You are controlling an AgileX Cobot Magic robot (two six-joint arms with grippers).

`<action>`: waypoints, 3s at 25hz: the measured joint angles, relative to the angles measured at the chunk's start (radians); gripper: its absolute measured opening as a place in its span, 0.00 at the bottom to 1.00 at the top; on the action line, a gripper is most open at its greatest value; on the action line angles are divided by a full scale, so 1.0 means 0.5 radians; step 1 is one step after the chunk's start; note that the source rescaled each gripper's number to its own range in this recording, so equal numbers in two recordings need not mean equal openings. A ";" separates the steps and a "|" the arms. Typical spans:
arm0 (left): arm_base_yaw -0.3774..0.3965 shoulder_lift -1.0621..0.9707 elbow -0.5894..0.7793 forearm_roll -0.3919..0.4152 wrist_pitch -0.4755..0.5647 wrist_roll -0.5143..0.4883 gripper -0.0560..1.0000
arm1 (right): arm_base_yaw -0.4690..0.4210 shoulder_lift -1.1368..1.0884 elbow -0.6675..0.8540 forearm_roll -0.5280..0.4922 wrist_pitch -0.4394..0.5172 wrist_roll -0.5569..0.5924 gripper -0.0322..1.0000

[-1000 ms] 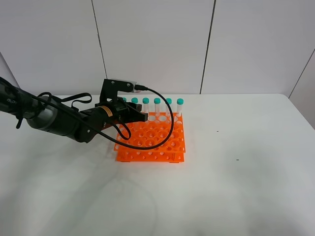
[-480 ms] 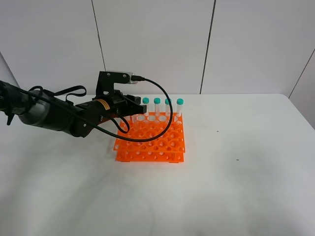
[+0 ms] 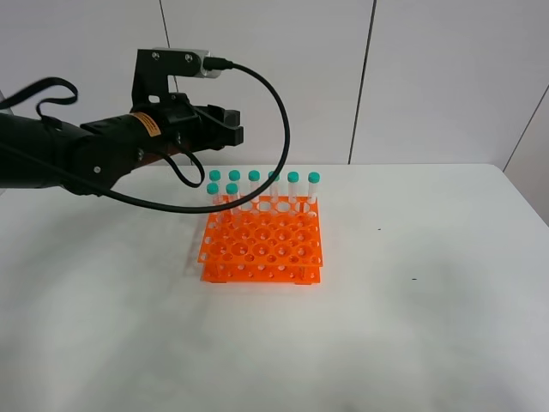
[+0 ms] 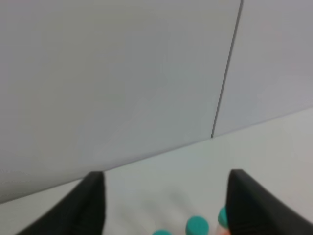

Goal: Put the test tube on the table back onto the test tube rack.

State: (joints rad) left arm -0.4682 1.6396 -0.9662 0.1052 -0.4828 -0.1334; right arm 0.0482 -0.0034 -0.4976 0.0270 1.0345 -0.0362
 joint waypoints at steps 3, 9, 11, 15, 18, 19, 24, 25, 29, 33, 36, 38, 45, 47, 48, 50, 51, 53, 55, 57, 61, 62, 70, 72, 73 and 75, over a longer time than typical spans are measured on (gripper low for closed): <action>0.000 -0.128 -0.066 0.003 0.446 -0.025 0.96 | 0.000 0.000 0.000 0.000 0.000 0.000 1.00; 0.102 -0.056 -0.472 0.001 1.569 -0.111 1.00 | 0.000 0.000 0.000 0.000 0.000 0.000 1.00; 0.165 0.025 -0.606 0.001 1.847 -0.045 1.00 | 0.000 0.000 0.000 0.000 0.000 0.000 1.00; 0.313 0.161 -0.844 -0.040 2.325 0.044 1.00 | 0.000 0.000 0.000 0.000 0.000 0.001 1.00; 0.478 0.213 -0.944 -0.063 2.516 0.073 1.00 | 0.000 0.000 0.000 0.000 0.000 0.001 1.00; 0.531 0.220 -0.951 -0.070 2.556 0.075 1.00 | 0.000 0.000 0.000 0.000 0.000 0.001 1.00; 0.847 0.225 -0.961 -0.085 2.806 0.083 1.00 | 0.000 0.000 0.000 0.000 0.000 0.001 1.00; 0.903 0.225 -0.963 -0.085 2.866 0.083 1.00 | 0.000 0.000 0.000 0.000 0.000 0.001 1.00; 0.993 0.225 -0.963 -0.083 3.071 0.083 1.00 | 0.000 0.000 0.000 0.000 0.000 0.001 1.00; 0.991 0.225 -0.963 -0.089 3.280 0.090 1.00 | 0.000 0.000 0.000 0.000 0.000 0.001 1.00; 0.991 0.223 -0.953 -0.095 3.303 0.100 1.00 | 0.000 0.000 0.000 0.000 0.000 0.001 1.00; 0.991 0.189 -0.892 -0.095 3.303 0.111 1.00 | 0.000 0.000 0.000 0.000 0.000 0.001 1.00; 0.991 -0.262 -0.395 -0.095 3.303 0.142 1.00 | 0.000 0.000 0.000 0.000 0.000 0.001 1.00; 0.991 -0.447 -0.219 -0.095 3.303 0.149 1.00 | 0.000 0.000 0.000 0.000 0.000 0.001 1.00; 0.991 -0.537 -0.149 -0.095 3.303 0.152 1.00 | 0.000 0.000 0.000 0.000 0.000 0.001 1.00; 0.991 -0.740 0.004 -0.095 3.303 0.160 1.00 | 0.000 0.000 0.000 0.000 0.000 0.001 1.00; 0.991 -0.871 0.087 -0.095 3.303 0.164 1.00 | 0.000 0.000 0.000 0.000 0.000 0.001 1.00; 0.991 -1.075 0.259 -0.095 3.303 0.162 1.00 | 0.000 0.000 0.000 0.000 0.000 0.001 1.00; 0.991 -1.287 0.426 -0.095 3.298 0.157 1.00 | 0.000 0.000 0.000 0.000 0.000 0.001 1.00; 0.991 -1.504 0.610 -0.095 3.255 0.157 1.00 | 0.000 0.000 0.000 0.000 0.000 0.001 1.00; 0.991 -1.969 0.881 -0.095 3.110 0.155 1.00 | 0.000 0.000 0.000 0.000 0.000 0.001 1.00; 0.991 -2.076 0.925 -0.095 3.101 0.155 1.00 | 0.000 0.000 0.000 0.000 0.000 0.001 1.00; 0.991 -2.644 0.957 -0.095 3.065 0.171 1.00 | 0.000 0.000 0.000 0.000 0.000 0.001 1.00; 0.991 -2.720 0.960 -0.090 3.065 0.170 1.00 | 0.000 0.000 0.000 0.000 0.000 0.001 1.00; 0.991 -2.746 0.960 -0.090 3.065 0.170 1.00 | 0.000 0.000 0.000 0.000 0.000 0.001 1.00; 0.991 -2.770 0.960 -0.090 3.065 0.172 1.00 | 0.000 0.000 0.000 0.000 0.000 0.001 1.00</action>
State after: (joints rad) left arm 0.0273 0.2544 -0.4863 0.0603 1.0500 -0.0476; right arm 0.0482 -0.0034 -0.4976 0.0270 1.0345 -0.0359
